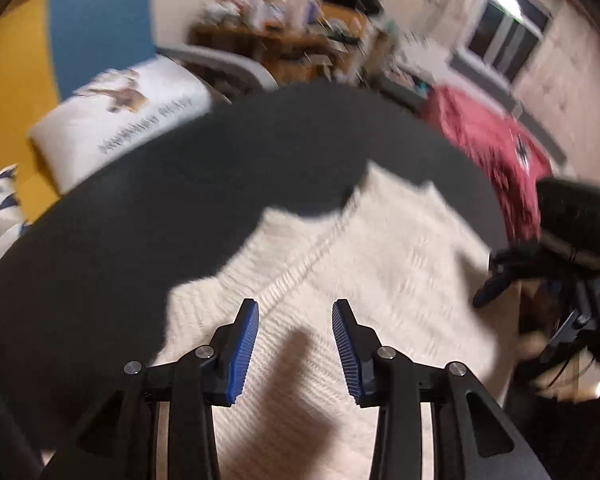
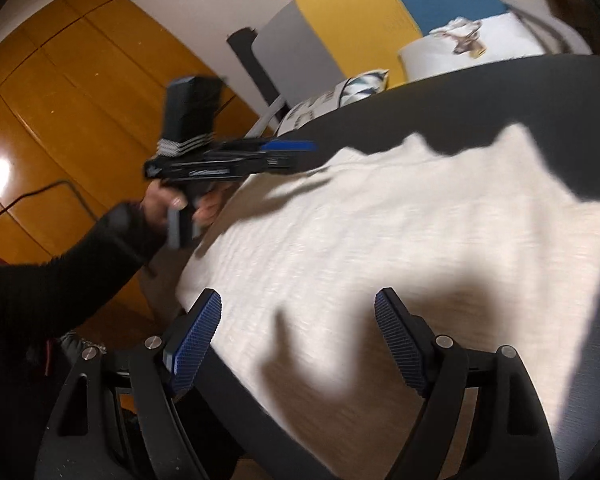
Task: Fold clothes
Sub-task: 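Spread the sweater flat with the left gripper while the right gripper hovers open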
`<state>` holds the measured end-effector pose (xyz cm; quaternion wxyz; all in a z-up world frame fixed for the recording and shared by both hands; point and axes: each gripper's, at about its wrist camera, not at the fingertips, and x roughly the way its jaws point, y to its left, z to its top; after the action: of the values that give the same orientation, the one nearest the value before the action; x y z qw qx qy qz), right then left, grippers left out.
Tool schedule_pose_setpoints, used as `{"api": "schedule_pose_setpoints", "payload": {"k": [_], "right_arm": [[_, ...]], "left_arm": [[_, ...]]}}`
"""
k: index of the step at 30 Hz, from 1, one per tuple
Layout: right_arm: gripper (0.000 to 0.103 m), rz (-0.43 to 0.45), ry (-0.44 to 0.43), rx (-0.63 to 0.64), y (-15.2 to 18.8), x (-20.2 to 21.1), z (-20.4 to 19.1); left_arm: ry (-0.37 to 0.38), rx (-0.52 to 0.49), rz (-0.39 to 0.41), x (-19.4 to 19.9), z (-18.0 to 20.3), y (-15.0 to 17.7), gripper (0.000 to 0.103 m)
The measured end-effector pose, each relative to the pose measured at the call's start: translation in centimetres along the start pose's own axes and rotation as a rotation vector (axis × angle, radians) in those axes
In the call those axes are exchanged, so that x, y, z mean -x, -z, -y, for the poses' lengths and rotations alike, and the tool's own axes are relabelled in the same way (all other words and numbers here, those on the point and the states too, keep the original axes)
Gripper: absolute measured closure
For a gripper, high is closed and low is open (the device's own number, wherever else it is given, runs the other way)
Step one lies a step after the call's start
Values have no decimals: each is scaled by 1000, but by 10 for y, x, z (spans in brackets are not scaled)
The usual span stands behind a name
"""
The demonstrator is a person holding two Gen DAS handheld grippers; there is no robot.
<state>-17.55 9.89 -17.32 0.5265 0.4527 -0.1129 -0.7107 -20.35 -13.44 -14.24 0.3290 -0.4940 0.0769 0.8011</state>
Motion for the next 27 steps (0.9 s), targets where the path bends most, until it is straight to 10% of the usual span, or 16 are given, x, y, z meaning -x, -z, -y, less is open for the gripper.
{"api": "schedule_pose_setpoints", "payload": {"k": [9, 13, 19, 27], "right_arm": [[21, -37, -4, -32, 8, -18, 1], [21, -40, 12, -27, 9, -16, -3], [21, 19, 96, 50, -2, -10, -22], [21, -60, 268, 16, -1, -38, -11]], "left_arm": [[32, -105, -102, -38, 8, -3, 64], [-15, -102, -53, -34, 11, 4, 98], [-74, -7, 134, -1, 5, 1, 99], [-133, 34, 53, -41, 0, -3, 96]]}}
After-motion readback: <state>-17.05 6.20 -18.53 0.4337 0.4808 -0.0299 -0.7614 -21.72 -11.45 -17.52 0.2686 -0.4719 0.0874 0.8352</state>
